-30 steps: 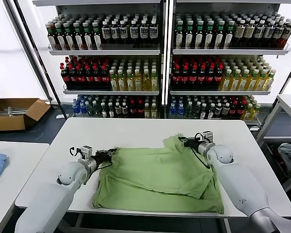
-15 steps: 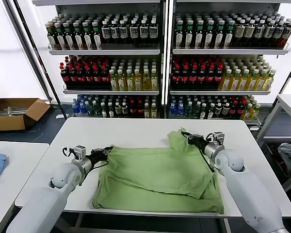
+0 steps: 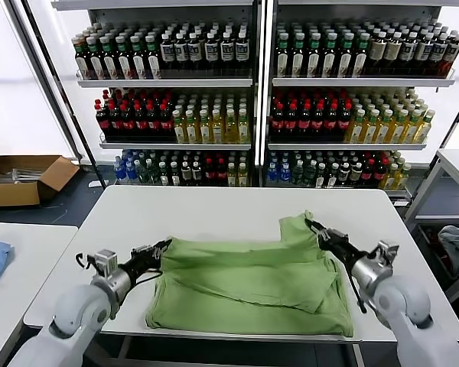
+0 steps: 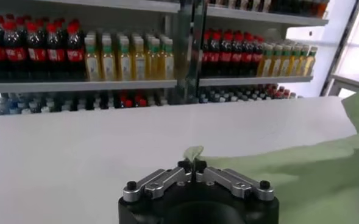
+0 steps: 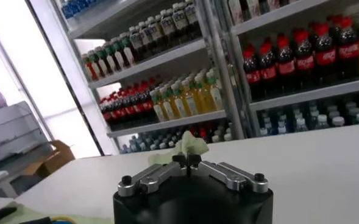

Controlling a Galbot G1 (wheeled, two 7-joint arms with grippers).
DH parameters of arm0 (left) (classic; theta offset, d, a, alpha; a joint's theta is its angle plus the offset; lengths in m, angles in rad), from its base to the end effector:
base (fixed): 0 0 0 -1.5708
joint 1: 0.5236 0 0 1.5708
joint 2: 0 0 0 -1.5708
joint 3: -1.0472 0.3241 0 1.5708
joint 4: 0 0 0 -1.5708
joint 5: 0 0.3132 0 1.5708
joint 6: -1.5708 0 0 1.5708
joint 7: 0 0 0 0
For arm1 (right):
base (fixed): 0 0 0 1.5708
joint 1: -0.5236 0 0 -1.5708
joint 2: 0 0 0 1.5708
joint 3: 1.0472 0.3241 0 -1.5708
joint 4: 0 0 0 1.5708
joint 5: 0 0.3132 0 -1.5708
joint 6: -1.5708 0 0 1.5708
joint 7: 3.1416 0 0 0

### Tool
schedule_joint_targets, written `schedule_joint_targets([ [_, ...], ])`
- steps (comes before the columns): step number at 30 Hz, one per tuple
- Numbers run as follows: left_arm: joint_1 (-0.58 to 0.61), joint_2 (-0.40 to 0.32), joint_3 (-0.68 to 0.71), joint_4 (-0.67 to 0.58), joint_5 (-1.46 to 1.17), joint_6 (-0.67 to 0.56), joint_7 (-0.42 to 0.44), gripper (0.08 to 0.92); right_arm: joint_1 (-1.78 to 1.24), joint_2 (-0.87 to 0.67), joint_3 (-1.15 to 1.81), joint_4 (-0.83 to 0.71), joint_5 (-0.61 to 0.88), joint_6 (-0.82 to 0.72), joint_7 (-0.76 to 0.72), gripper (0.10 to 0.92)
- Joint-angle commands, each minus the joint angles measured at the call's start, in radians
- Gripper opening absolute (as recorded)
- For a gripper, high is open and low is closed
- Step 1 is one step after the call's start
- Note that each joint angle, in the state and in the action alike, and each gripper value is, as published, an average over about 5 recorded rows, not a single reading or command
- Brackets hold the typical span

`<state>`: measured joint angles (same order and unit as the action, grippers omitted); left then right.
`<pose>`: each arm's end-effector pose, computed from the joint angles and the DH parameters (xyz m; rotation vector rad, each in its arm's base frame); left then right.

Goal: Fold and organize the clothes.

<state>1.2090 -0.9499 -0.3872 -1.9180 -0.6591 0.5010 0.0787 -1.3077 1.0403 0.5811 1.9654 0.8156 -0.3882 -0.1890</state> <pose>0.2557 0.0940 -0.2446 -0.5439 -2.6288 0.0346 0.2358 -0.1174 -0.2360 0.5793 -2.7822 -0.4067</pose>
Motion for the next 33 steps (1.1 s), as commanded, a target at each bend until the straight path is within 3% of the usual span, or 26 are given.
schedule_joint_targets([
  [1, 0.323, -0.039, -0.104, -0.152, 0.126, 0.015, 0.013, 0.088, -0.42, 0.071, 0.144, 0.189, -0.2, 0.072, -0.02, 0.106],
  [8, 0.295, -0.03, -0.14, -0.157, 0.138, 0.062, -0.018, 0.107, -0.387, 0.063, 0.166, 0.169, -0.203, 0.125, 0.046, 0.148],
  [16, 0.314, -0.019, -0.218, -0.202, 0.056, 0.066, -0.08, 0.323, -0.393, 0.044, 0.338, 0.153, -0.147, 0.165, 0.031, 0.38],
  [27, 0.328, -0.218, -0.087, -0.212, 0.093, 0.017, -0.296, 0.635, -0.487, 0.131, 0.392, 0.128, -0.178, 0.226, -0.012, 0.683],
  [33, 0.282, -0.251, -0.032, -0.136, 0.121, 0.016, -0.348, 0.791, -0.491, 0.138, 0.388, 0.124, -0.188, 0.23, -0.013, 0.811],
])
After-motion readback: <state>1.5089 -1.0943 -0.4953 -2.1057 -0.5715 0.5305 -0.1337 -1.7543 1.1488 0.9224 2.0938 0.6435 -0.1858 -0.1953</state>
